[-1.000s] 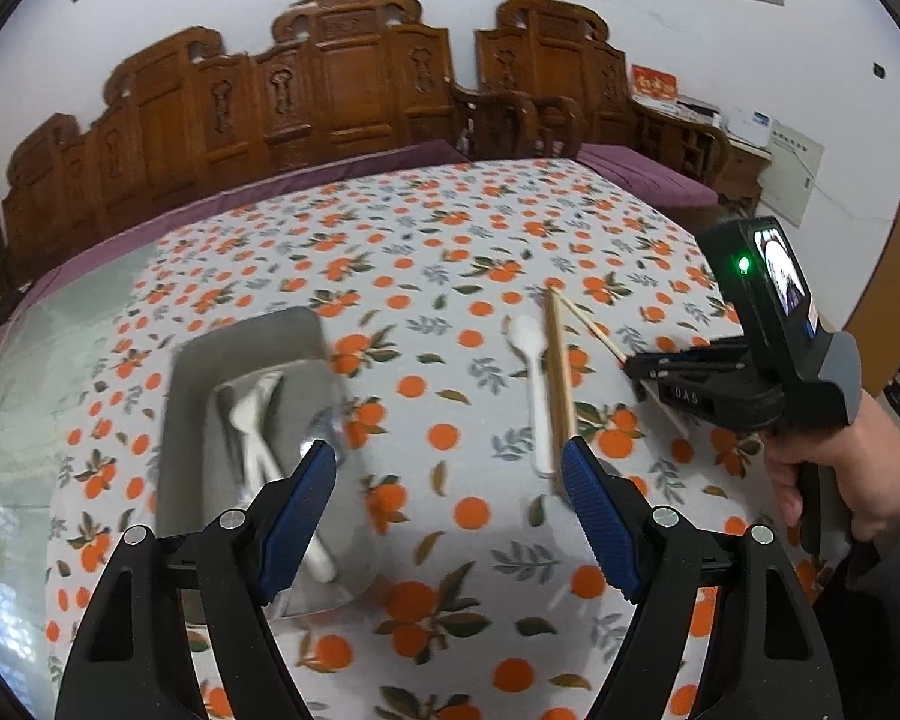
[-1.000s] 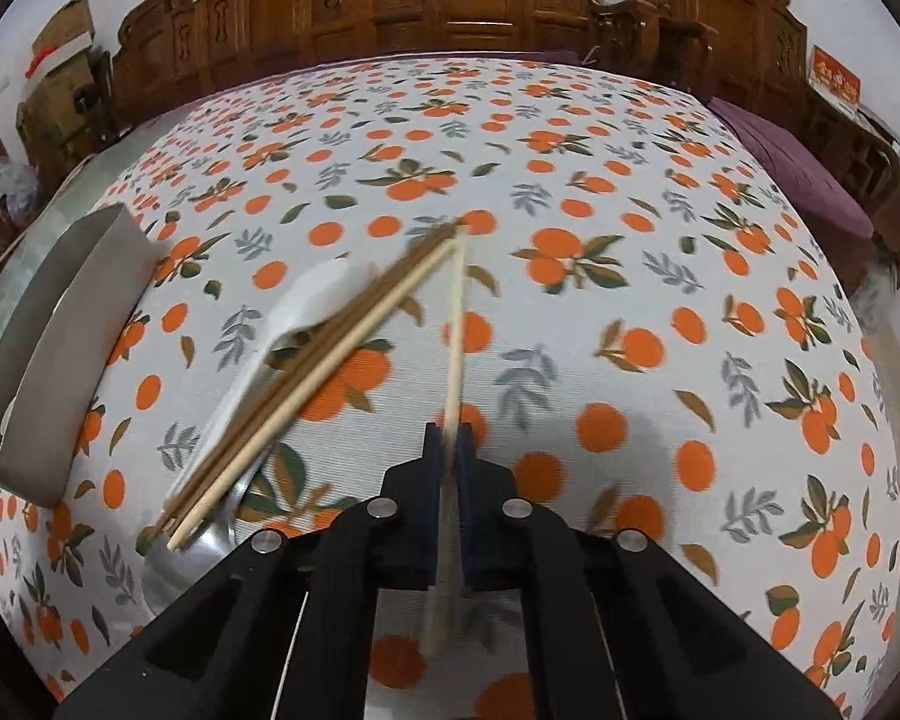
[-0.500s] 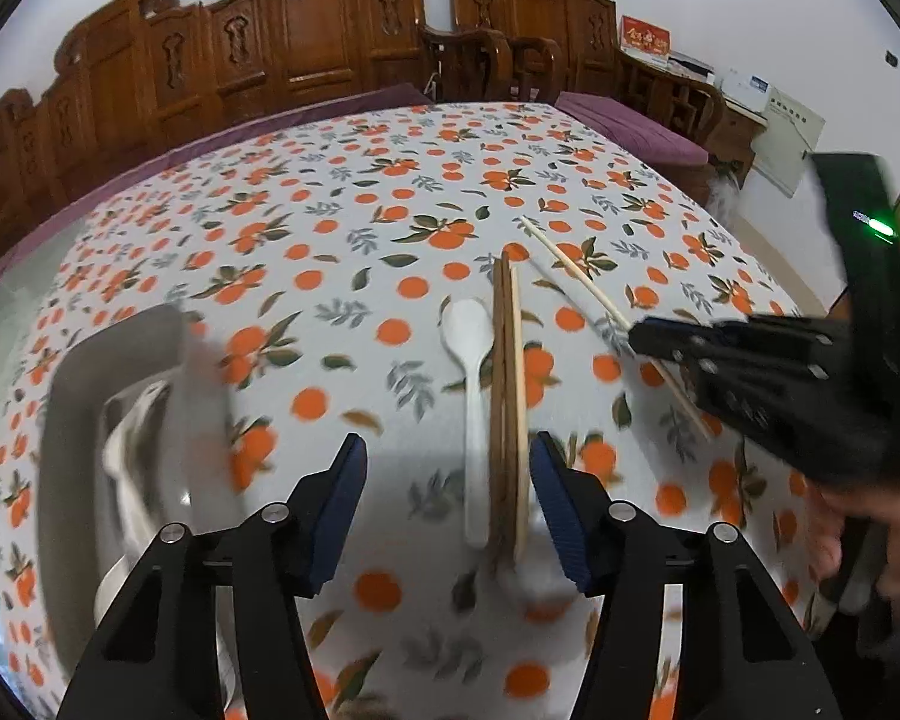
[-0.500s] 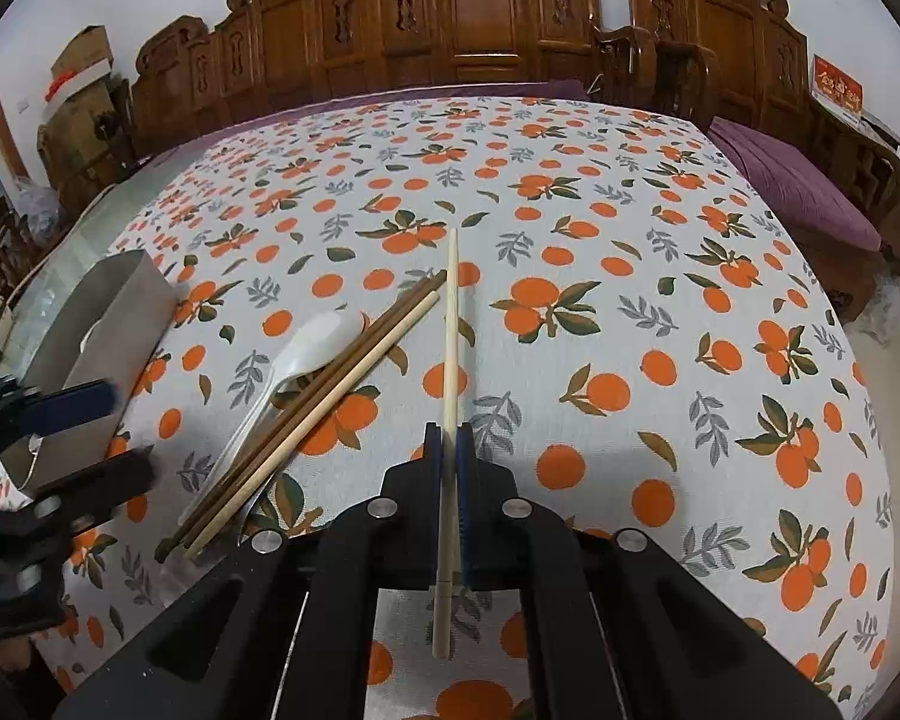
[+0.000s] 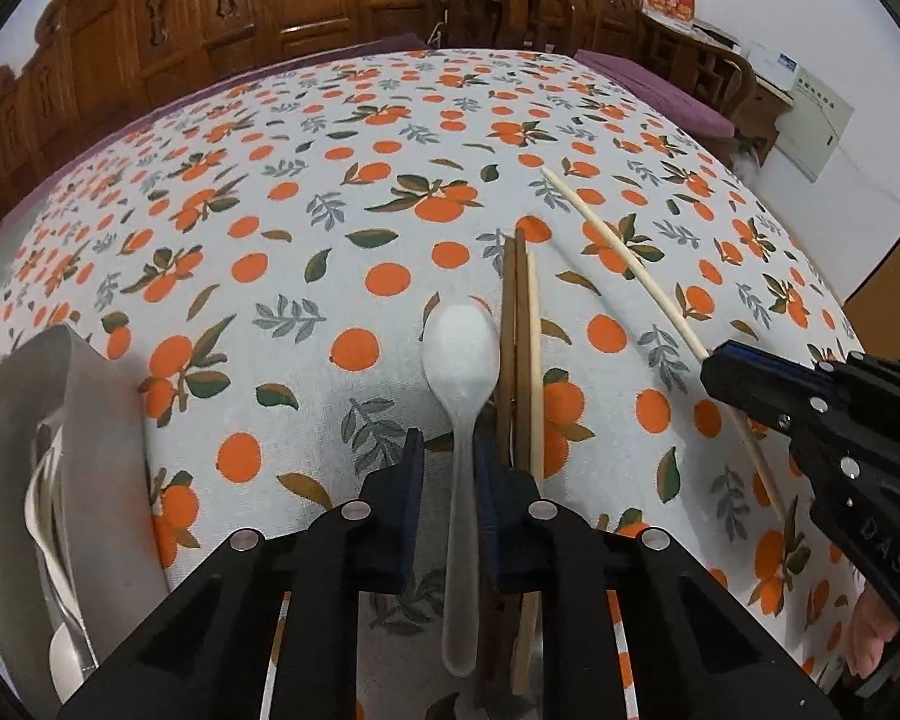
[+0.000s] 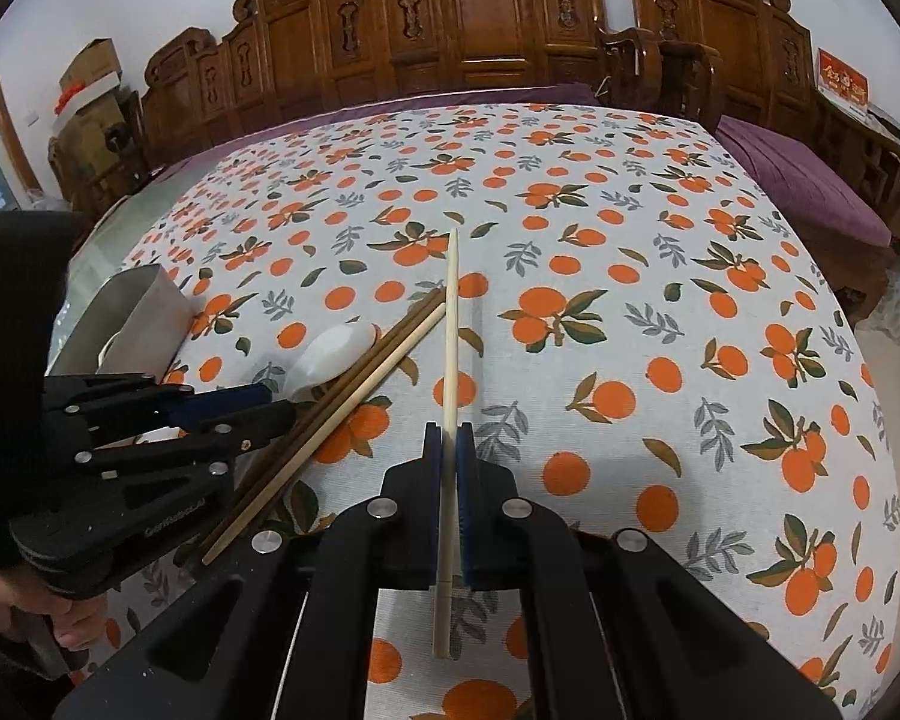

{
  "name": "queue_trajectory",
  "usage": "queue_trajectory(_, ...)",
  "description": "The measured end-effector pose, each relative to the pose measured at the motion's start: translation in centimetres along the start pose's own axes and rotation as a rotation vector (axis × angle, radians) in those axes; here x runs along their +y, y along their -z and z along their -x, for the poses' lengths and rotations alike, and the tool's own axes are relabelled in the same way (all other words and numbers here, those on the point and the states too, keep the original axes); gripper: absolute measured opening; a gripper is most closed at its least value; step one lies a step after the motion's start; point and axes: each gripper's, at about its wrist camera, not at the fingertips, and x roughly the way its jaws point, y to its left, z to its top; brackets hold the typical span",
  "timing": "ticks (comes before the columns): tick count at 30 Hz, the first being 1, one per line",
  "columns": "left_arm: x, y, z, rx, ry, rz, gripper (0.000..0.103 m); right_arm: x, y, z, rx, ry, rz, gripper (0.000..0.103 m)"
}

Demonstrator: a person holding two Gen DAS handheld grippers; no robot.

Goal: Organize utensils
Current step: 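Grasp one light chopstick with the right gripper while the left gripper grasps the white plastic spoon, then carry the white plastic spoon into the tray and open the left gripper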

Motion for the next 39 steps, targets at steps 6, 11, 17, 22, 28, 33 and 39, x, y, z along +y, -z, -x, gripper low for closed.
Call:
queue_trajectory(6,0.4,0.3,0.5,-0.015,-0.006,0.005,0.006,0.3,0.1,-0.3,0.006,-0.001,0.006,0.006)
queue_trajectory(11,0.4,0.9,2.8,-0.057,-0.018,-0.018,0.006,1.2,0.2,0.0,-0.001,-0.036,0.006,0.006)
queue_trajectory(17,0.4,1.6,6.0,-0.108,-0.045,-0.065,0.006,2.8,0.5,0.9,-0.018,-0.06,0.032,0.006)
queue_trajectory(22,1.0,2.1,8.4,-0.139,-0.055,-0.069,0.006,3.6,0.9,1.4,-0.02,-0.094,0.033,0.006)
queue_trajectory(28,2.4,2.8,10.4,-0.159,-0.07,-0.054,0.006,4.7,1.4,1.7,-0.023,-0.116,0.049,0.006)
queue_trajectory(33,3.8,3.4,11.8,-0.169,-0.089,-0.045,0.006,5.9,1.7,2.0,-0.028,-0.126,0.077,0.006)
queue_trajectory(39,6.0,4.1,13.2,-0.18,-0.103,-0.025,0.006,6.7,1.7,2.3,-0.032,-0.137,0.098,0.006)
